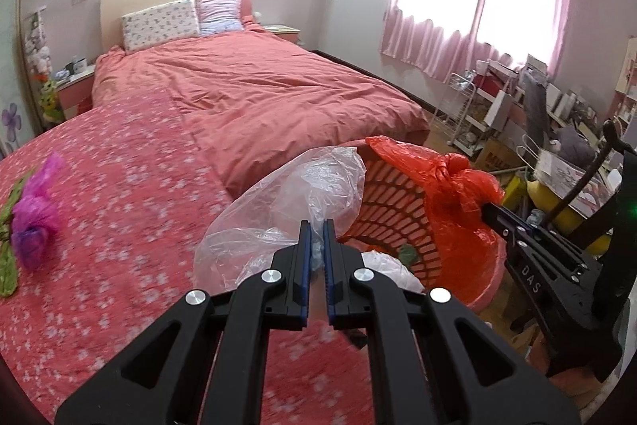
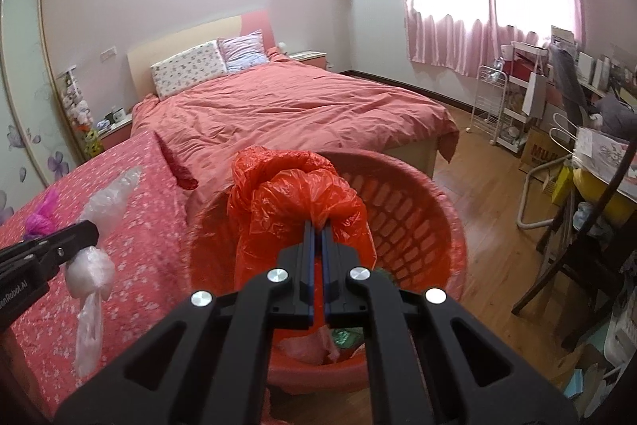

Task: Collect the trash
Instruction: 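Carry the bubble wrap and orange bag over the orange basket, then open both tools to drop the bubble wrap and orange bag into the basket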

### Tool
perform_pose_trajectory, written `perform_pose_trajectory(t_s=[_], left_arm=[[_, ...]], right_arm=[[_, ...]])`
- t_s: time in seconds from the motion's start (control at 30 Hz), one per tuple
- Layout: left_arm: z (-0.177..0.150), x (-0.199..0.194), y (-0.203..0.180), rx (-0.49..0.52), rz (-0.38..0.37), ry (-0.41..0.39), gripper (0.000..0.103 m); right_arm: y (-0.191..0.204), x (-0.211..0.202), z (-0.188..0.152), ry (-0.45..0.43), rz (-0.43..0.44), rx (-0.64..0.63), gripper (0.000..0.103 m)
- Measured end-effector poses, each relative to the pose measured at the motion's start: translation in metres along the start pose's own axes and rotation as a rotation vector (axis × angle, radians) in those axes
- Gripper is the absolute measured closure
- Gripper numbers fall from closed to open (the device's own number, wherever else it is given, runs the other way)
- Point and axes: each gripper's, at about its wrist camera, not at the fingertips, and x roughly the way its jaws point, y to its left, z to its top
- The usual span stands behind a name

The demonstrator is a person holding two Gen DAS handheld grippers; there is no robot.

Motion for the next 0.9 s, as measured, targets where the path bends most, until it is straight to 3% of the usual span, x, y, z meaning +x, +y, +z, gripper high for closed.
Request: perform_pose_trajectory(t_s=[0.47,0.83,0.9], left_arm=[[0.009,0.035,-0.037,0.034,-0.074,0.029,0.097],[0.009,0.053,-0.043,0.031,-0.077,0.077,0.096],[0.009,0.056,-0.043,0.022,-0.075,0.087,0.086]], right_arm=[[-0.04,0.011,0.008,-0.019,-0.034,0.067,0.098],[-0.047,0.019,0.009,-0.005,-0.02,0.097,0.094],[-0.046,0.02,0.009,-0.005,-0.012,0.094,0.09]])
